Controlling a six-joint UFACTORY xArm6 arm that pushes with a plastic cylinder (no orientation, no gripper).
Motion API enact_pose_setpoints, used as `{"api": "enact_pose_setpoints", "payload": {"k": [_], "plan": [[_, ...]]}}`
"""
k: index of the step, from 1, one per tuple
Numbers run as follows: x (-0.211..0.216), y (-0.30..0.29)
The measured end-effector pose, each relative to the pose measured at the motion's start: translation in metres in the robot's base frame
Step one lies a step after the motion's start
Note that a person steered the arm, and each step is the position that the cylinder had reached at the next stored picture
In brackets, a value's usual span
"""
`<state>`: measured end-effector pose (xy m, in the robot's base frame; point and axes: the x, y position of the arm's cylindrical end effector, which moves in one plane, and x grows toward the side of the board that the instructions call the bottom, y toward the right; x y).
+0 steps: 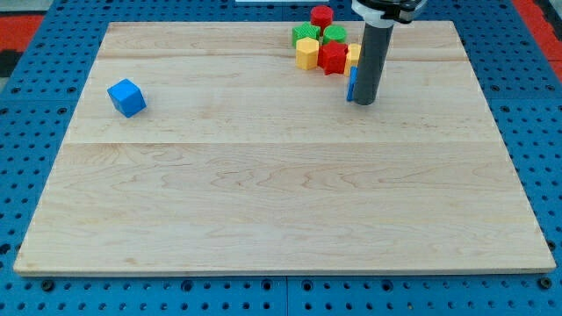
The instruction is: Move blue triangle towards top center
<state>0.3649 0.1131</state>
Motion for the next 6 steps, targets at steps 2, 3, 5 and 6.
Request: {"api": "enact_pose_setpoints", "payload": {"k": [2, 3, 5, 6], "plan": [[0.005, -0.038], [-0.013, -0.027], [-0.023, 0.016], [-0.025, 0.037]]}}
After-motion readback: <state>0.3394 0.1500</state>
